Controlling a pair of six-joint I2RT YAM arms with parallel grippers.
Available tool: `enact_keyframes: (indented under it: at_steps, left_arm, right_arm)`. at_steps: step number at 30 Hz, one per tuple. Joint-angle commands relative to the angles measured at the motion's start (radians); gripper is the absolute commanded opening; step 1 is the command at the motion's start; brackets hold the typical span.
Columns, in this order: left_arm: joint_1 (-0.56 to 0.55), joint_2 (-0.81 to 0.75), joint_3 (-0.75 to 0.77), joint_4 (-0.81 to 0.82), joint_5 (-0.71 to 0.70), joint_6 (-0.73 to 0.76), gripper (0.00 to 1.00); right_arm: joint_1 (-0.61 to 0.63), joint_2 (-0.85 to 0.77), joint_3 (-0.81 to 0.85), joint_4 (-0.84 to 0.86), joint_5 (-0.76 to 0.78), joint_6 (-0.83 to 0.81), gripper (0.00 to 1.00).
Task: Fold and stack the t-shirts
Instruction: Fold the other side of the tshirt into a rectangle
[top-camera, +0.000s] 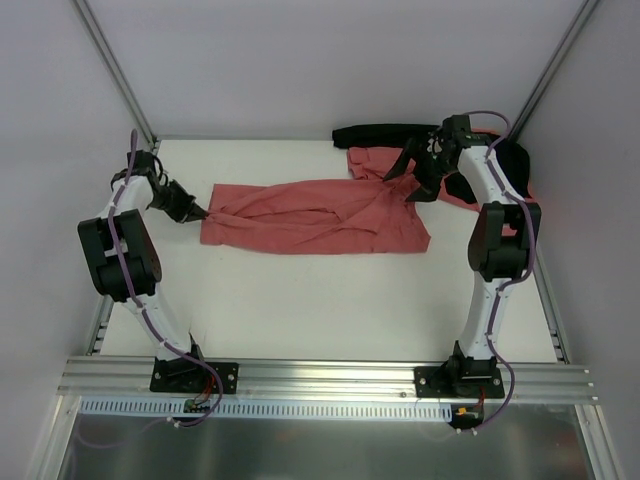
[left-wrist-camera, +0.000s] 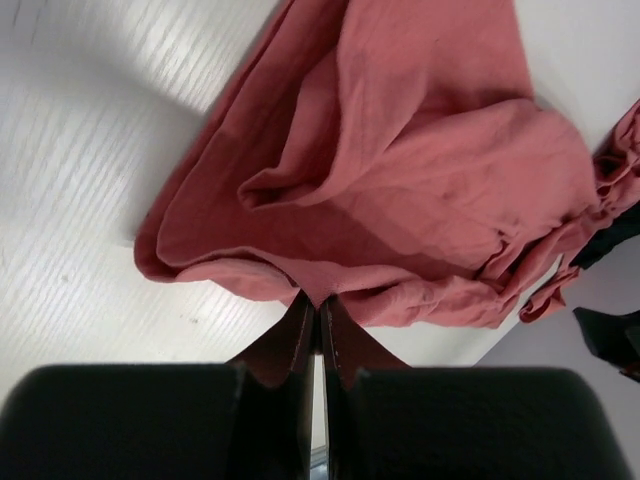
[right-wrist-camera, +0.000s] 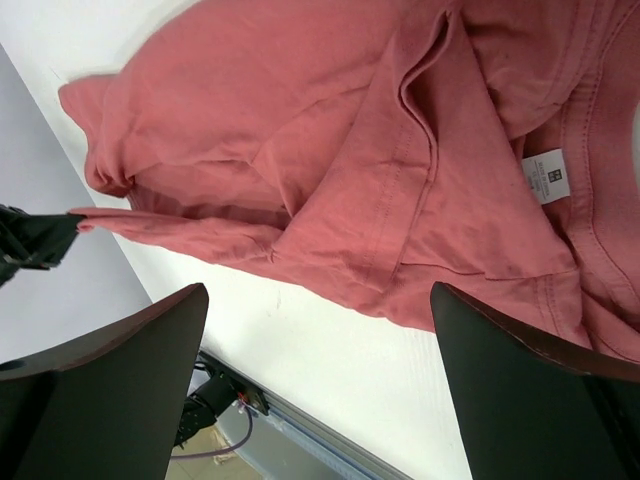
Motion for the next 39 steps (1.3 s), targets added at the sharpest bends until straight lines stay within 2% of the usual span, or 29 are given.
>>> enact_keyframes:
  at_steps: [1, 6, 11, 15, 26, 35, 36, 37, 38, 39]
  left_arm:
    - [0.002, 0.029, 0.092, 0.018, 0.009, -0.048, 0.0]
    - [0.004, 0.063, 0.161, 0.018, 0.002, -0.069, 0.0]
    - [0.002, 0.043, 0.18, 0.051, 0.047, -0.097, 0.0]
    - [0.007, 0.04, 0.186, 0.055, 0.029, -0.092, 0.0]
    - [0.01, 0.221, 0.249, 0.118, 0.025, -0.152, 0.0]
    - [0.031, 0.33, 0.31, 0.14, -0.011, -0.2, 0.01]
    - [0.034, 0.341, 0.322, 0.132, -0.011, -0.203, 0.14]
    - [0.043, 0.357, 0.333, 0.121, -0.013, -0.203, 0.59]
    - [0.047, 0.361, 0.333, 0.112, -0.019, -0.201, 0.85]
    - [0.05, 0.356, 0.332, 0.104, -0.031, -0.195, 0.99]
  right_arm:
    - [-0.001, -0.071, -0.024, -0.037, -0.03, -0.03, 1.0]
    - [-0.001, -0.104, -0.032, -0.087, -0.014, -0.069, 1.0]
    - [-0.003, -0.143, -0.066, -0.106, 0.001, -0.089, 0.99]
    - [-0.003, -0.162, -0.09, -0.101, -0.003, -0.089, 0.99]
    - [-0.003, -0.209, -0.092, -0.183, 0.016, -0.139, 0.99]
    - [-0.003, -0.283, -0.175, -0.21, 0.044, -0.156, 0.99]
    - [-0.003, -0.288, -0.178, -0.219, 0.044, -0.159, 1.0]
    - [-0.003, -0.291, -0.181, -0.226, 0.047, -0.159, 1.0]
    - [-0.003, -0.294, -0.182, -0.226, 0.047, -0.159, 0.99]
    - [-0.001, -0.297, -0.182, -0.227, 0.047, -0.159, 0.99]
